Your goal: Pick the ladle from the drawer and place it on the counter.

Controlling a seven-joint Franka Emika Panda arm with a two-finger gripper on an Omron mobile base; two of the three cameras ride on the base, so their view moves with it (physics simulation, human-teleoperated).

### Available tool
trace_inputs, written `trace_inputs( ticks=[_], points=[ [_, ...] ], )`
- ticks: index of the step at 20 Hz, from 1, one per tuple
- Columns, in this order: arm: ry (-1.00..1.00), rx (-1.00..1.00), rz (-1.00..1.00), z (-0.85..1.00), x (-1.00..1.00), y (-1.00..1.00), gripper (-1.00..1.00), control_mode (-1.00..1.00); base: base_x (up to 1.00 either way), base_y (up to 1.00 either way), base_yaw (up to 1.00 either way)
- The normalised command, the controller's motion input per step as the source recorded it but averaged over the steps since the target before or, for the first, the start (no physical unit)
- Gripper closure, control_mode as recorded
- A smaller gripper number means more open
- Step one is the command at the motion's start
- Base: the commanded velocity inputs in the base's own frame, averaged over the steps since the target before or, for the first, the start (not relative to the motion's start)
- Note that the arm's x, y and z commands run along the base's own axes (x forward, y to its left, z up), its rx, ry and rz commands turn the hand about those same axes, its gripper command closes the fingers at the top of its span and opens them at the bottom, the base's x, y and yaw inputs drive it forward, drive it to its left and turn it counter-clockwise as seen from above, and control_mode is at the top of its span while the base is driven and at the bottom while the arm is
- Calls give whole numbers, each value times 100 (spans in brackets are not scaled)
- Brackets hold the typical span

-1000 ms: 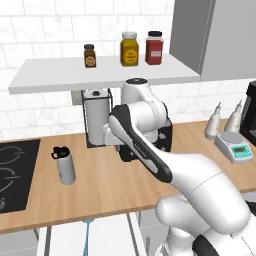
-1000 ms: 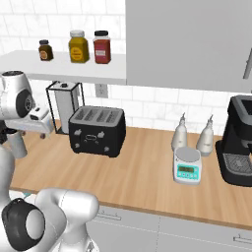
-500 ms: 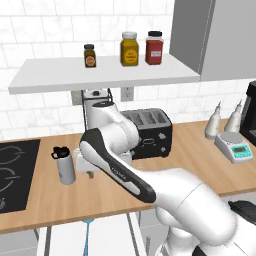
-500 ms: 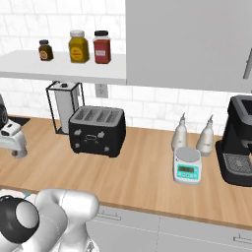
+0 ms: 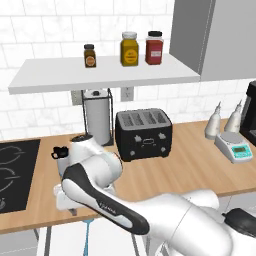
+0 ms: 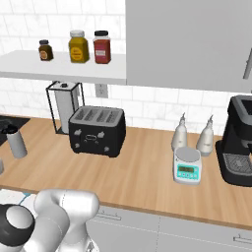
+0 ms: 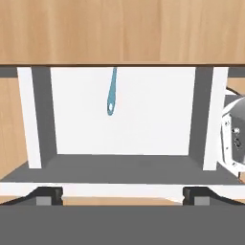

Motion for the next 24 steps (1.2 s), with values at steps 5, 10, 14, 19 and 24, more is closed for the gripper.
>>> trace_inputs(
  ticks=[5, 10, 14, 19, 24],
  points=[
    [8, -2, 0, -83, -23, 25, -100, -100, 0, 0, 0],
    [12, -1, 0, -89, -3, 31, -100, -100, 0, 0, 0],
    [1, -3, 0, -100, -32, 36, -100, -100, 0, 0, 0],
    [0, -1, 0, -66, -27, 17, -100, -100, 0, 0, 0],
    [0, 0, 0, -16, 0, 0, -100, -100, 0, 0, 0]
  ],
)
